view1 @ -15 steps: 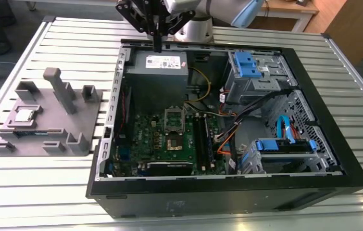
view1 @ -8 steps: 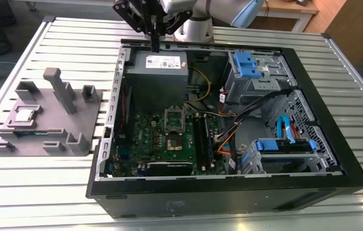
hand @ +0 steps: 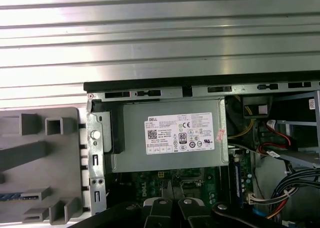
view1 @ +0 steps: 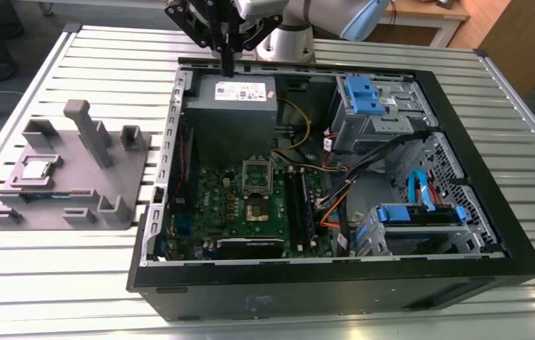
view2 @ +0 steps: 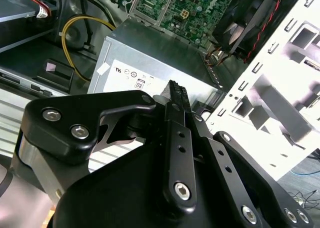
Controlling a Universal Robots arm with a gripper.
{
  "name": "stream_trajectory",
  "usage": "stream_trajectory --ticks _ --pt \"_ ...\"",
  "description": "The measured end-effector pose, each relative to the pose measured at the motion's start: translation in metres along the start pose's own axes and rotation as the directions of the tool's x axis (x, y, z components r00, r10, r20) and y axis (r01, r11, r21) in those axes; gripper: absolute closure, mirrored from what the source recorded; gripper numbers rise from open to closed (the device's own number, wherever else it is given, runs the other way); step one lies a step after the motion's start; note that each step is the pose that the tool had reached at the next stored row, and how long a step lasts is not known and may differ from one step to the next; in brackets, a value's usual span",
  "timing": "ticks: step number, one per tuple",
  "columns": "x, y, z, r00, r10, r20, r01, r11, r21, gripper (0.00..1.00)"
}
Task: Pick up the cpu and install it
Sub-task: 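Reach for the cpu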
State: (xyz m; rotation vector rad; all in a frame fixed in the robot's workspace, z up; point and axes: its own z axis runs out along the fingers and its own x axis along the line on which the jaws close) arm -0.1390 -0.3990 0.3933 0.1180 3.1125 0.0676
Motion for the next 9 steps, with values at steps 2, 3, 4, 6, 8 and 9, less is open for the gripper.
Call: stream_trajectory --ticks 2,3,4,6,8,9 --pt "0.0009 0.0000 0.0000 1.0000 0.000 0.0000 0.000 1.0000 0.0000 0.89" --pt "0.0014 -0.0001 0.0000 1.0000 0.000 0.0000 0.000 1.0000 0.0000 0.89" --pt "0.0020 -0.0001 0.0000 1.0000 0.000 0.0000 0.000 1.0000 0.0000 0.89" --pt "0.0030 -0.0002 -0.0001 1.0000 0.000 0.0000 0.000 1.0000 0.0001 0.89" --pt "0.0041 -0.0003 -0.0001 1.0000 0.000 0.0000 0.000 1.0000 0.0000 0.89" --pt "0.0046 -0.0003 -0.0001 1.0000 0.000 0.0000 0.000 1.0000 0.0000 0.89"
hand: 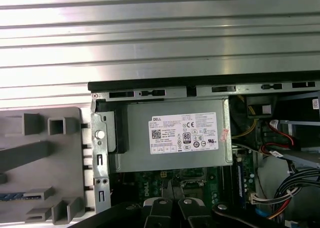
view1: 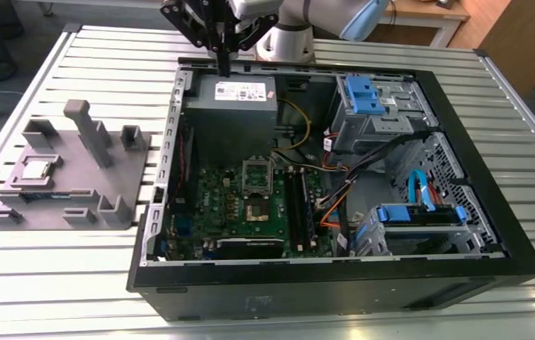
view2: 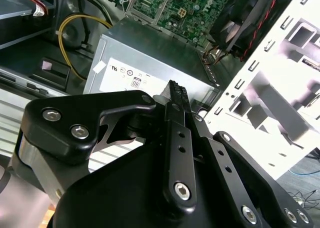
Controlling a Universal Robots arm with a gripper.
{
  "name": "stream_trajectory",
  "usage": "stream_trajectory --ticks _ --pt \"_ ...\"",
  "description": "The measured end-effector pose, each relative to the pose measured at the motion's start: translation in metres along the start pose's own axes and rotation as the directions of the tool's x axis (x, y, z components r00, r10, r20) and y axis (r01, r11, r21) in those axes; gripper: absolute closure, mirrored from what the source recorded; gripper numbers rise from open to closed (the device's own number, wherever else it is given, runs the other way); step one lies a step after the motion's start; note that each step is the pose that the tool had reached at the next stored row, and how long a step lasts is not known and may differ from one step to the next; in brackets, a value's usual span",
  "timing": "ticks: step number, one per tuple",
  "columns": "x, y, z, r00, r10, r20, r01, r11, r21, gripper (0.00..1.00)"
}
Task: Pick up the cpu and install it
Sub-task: 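Reach for the cpu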
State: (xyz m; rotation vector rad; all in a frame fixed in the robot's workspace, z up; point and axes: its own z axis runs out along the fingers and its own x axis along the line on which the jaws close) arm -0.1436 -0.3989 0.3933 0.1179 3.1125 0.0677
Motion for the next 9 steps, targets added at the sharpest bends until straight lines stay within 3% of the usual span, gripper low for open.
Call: stream_trajectory --ticks 9 --pt "0.0035 -0.0003 -0.0001 1.0000 0.000 0.0000 0.000 1.0000 0.0000 0.89"
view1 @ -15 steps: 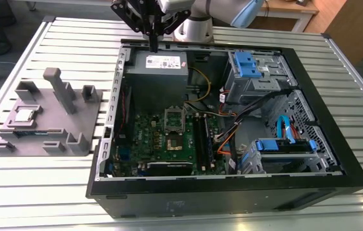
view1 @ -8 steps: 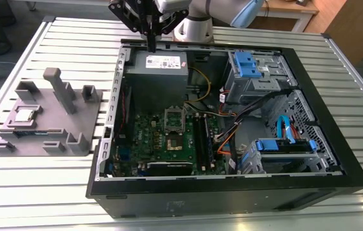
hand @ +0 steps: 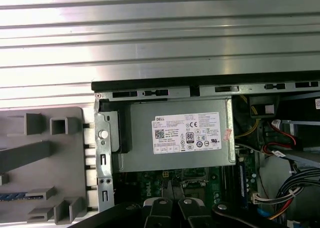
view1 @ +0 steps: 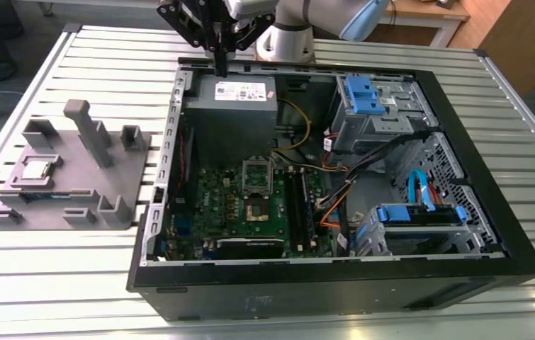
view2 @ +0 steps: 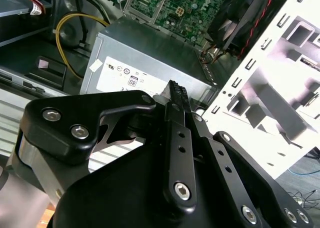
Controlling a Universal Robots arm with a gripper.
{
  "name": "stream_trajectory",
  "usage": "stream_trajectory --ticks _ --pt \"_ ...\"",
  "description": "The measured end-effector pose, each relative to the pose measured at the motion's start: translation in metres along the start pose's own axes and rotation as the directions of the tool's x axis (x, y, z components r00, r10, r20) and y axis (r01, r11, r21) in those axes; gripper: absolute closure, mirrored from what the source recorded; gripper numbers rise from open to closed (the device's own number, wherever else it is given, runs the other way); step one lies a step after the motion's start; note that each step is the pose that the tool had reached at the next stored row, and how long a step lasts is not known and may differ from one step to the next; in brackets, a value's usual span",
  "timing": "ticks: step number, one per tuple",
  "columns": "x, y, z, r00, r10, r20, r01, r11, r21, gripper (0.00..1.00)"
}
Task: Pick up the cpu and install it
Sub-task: 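Reach for the cpu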
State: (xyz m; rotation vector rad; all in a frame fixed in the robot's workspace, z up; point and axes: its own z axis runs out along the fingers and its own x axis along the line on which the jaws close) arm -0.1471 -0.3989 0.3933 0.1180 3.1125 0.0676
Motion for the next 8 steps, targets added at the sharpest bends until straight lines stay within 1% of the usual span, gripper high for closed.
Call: stream_trajectory --ticks 2,4,8 --pt "0.0004 0.0000 0.0000 1.0000 0.000 0.0000 0.000 1.0000 0.0000 0.89" --pt "0.0083 -0.0006 -0.0002 1.0000 0.000 0.0000 0.000 1.0000 0.0000 0.89" --pt "0.0091 -0.0007 -0.0003 1.0000 0.000 0.0000 0.000 1.0000 0.0000 0.89"
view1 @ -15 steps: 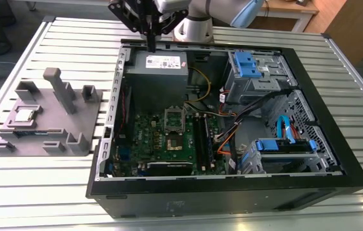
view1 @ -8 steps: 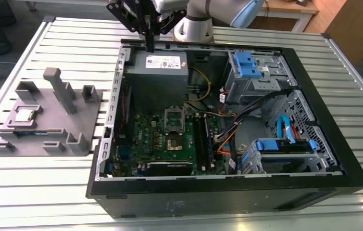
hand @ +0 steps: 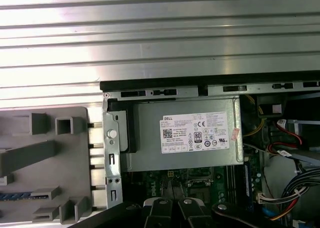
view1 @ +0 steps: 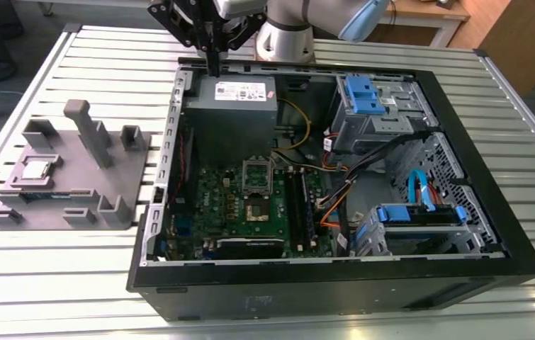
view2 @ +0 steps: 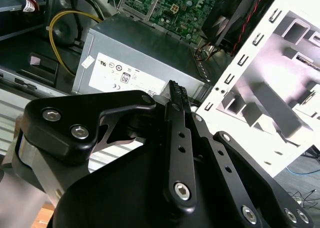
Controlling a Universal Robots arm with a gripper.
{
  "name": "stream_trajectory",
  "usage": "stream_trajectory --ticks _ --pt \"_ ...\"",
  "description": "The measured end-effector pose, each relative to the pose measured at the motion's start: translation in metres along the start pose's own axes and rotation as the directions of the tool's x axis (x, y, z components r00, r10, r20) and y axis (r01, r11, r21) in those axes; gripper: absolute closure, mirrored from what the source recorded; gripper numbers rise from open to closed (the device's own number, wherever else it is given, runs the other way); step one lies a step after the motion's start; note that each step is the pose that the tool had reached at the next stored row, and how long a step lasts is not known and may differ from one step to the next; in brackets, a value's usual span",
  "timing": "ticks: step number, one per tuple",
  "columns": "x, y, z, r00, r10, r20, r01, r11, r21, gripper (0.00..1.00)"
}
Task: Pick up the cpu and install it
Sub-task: 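Reach for the cpu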
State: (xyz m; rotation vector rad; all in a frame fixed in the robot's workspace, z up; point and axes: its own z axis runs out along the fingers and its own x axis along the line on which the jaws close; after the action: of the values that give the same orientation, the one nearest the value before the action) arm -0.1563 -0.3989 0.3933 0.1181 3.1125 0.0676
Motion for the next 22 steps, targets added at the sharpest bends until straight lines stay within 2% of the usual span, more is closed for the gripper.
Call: stream_trajectory --ticks 9,22 --pt "0.0067 -0.0005 -0.0002 1.0000 0.000 0.0000 0.000 1.0000 0.0000 0.89" --pt "0.0261 -0.0020 -0.0007 1.0000 0.000 0.0007 0.000 1.0000 -0.0001 0.89"
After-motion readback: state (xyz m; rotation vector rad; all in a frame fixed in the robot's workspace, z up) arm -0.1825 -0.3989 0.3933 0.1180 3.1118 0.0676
